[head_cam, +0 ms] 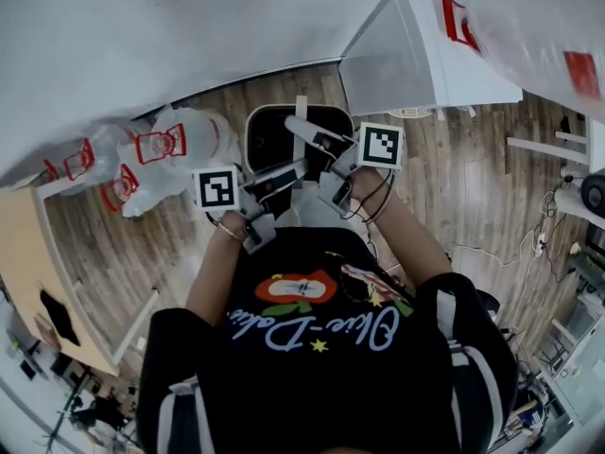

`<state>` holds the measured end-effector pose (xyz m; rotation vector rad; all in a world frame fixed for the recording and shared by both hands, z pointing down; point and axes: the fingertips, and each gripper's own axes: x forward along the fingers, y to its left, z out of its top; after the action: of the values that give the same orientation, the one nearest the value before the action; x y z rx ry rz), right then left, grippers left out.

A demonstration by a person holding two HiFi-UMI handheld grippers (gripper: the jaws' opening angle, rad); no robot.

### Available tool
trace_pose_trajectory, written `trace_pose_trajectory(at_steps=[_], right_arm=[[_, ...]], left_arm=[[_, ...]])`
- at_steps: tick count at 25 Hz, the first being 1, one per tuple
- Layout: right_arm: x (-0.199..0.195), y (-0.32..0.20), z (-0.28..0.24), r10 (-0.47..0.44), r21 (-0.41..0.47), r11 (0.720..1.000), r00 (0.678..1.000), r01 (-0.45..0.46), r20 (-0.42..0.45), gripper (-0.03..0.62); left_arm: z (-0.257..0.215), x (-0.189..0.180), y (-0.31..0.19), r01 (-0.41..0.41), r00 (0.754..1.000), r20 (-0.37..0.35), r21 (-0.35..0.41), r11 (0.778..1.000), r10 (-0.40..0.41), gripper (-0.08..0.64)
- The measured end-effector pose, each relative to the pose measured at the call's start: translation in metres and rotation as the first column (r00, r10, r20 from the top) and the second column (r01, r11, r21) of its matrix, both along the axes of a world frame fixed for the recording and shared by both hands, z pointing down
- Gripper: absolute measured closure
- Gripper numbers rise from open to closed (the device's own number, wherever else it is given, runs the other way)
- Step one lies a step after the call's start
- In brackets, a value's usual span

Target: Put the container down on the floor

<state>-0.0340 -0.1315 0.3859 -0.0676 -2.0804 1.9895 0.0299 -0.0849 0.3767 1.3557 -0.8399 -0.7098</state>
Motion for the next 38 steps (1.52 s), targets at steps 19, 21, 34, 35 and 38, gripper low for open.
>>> trace_pose_trajectory(at_steps=[19, 21, 34, 35, 38], right_arm=[[-0.036, -0.008, 0.122, -0.061, 0.058, 0.996, 0.992, 0.067, -0.109, 0.534], [-0.037, -0.005, 0.135, -0.071, 0.053, 0.996, 0.991, 0.078, -0.115, 0.534], [-0.041, -0.015, 0.227, -0.066, 0.064, 0.995, 0.982, 0.078, -0.179, 0.534], [-0.042, -0.015, 0.234, -0.065, 0.060, 0.995, 0.981, 0.077, -0.183, 0.534], [-0.044, -0.015, 0.250, -0.064, 0.043, 0.996, 0.978, 0.074, -0.197, 0.534]], left_arm=[[0.126, -0.033, -0.003, -0.066, 0.997, 0.033, -0.024, 0.998, 0.067, 0.509], [0.139, -0.035, -0.001, -0.070, 0.997, 0.037, -0.022, 0.997, 0.071, 0.509], [0.227, -0.043, -0.008, -0.143, 0.984, 0.101, -0.030, 0.989, 0.145, 0.509], [0.234, -0.043, -0.009, -0.141, 0.984, 0.104, -0.032, 0.989, 0.144, 0.509], [0.251, -0.044, -0.011, -0.129, 0.985, 0.108, -0.037, 0.991, 0.133, 0.509]])
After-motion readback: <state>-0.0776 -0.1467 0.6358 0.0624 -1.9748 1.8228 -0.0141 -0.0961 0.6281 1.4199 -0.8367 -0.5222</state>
